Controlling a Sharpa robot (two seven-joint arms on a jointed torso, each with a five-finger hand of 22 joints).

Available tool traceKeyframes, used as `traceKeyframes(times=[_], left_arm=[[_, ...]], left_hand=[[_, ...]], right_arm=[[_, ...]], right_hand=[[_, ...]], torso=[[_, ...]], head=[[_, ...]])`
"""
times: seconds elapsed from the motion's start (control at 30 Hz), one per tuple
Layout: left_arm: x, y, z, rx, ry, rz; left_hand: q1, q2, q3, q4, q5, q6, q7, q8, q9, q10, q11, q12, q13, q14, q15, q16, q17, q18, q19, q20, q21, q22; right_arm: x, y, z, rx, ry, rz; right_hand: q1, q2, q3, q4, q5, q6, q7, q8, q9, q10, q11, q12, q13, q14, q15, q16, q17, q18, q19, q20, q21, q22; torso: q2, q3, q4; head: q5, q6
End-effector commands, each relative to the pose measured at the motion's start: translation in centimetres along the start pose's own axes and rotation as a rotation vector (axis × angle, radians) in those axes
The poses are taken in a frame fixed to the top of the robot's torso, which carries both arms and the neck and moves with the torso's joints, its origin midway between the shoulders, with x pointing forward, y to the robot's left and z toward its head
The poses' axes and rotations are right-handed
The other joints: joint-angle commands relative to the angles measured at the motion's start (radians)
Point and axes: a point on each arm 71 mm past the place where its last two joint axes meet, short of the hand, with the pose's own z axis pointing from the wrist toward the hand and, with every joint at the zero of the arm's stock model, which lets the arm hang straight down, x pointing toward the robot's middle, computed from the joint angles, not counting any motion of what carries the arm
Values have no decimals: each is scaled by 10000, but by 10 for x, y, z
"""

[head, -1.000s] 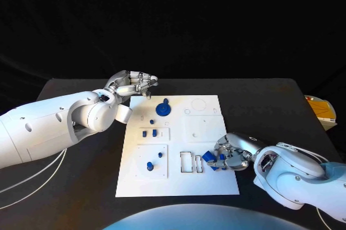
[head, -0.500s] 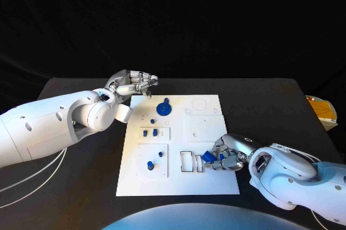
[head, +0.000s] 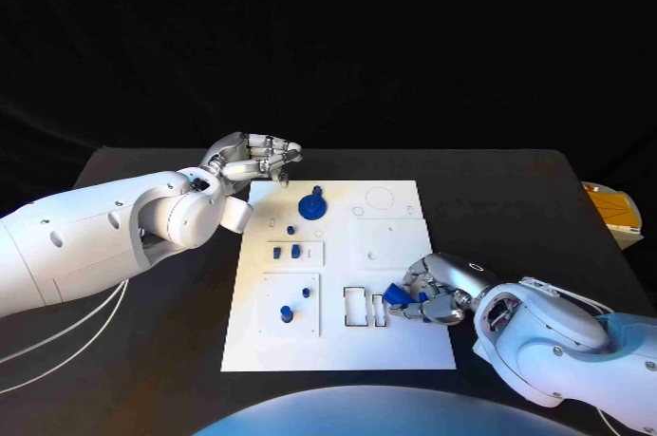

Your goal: Assemble the parts on the task board

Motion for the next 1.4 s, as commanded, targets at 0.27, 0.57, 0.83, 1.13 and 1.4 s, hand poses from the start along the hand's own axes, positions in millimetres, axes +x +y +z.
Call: traceKeyframes(times=[0.27,0.57,0.83,1.13,1.4], left_arm=[[4,-1,1,60,186,-103],[5,-1,2,65,225,-114],[6,-1,2,62,253,-122],[6,-1,2,56,264,-125],[5,-1,1,47,262,-125]], left_hand=[[-5,59,-54,14,6,-57,-5,71,14,-71,2,73,18,-70,-29,40,-14,134,-10,48,-68,-10],[-3,58,-55,13,6,-58,-6,71,14,-75,2,74,18,-70,-29,42,-14,134,-10,48,-68,-10],[-3,58,-55,13,6,-58,-6,71,14,-75,2,74,18,-70,-29,42,-14,134,-10,48,-68,-10],[-3,58,-55,13,6,-58,-6,71,14,-75,2,74,18,-70,-29,42,-14,134,-10,48,-68,-10],[6,62,-59,8,8,-64,-7,78,19,-110,4,85,20,-75,-29,54,-15,135,-9,49,-68,-8]], right_arm=[[-12,16,-1,-360,-380,1108],[-1,30,8,-520,447,1388],[11,39,16,-521,1221,1432],[17,41,20,-392,1453,1391],[17,40,21,-312,1409,1302]], right_hand=[[175,370,24,10,121,347,-234,66,54,83,1,63,742,863,-87,35,1579,-154,840,-102,22,2222],[-345,483,-119,16,105,410,-234,45,30,91,1,50,754,864,-89,36,1591,-152,838,-113,12,2219],[-1159,661,-511,9,347,497,-277,112,88,110,-30,11,764,864,-114,30,1592,-150,837,-131,2,2221],[-1367,690,-725,14,295,559,-304,189,142,105,-52,-30,750,860,-130,21,1576,-148,834,-145,-9,2217],[-1482,728,-869,13,200,608,-331,265,193,106,-73,-50,745,862,-148,22,1586,-148,834,-158,-12,2218]], torso=[[3,-9,-1],[8,-11,4],[10,-15,5],[9,-3,-6],[9,-1,-7]], head=[[-18,23],[-9,12],[35,-12],[82,-30],[96,-52]])
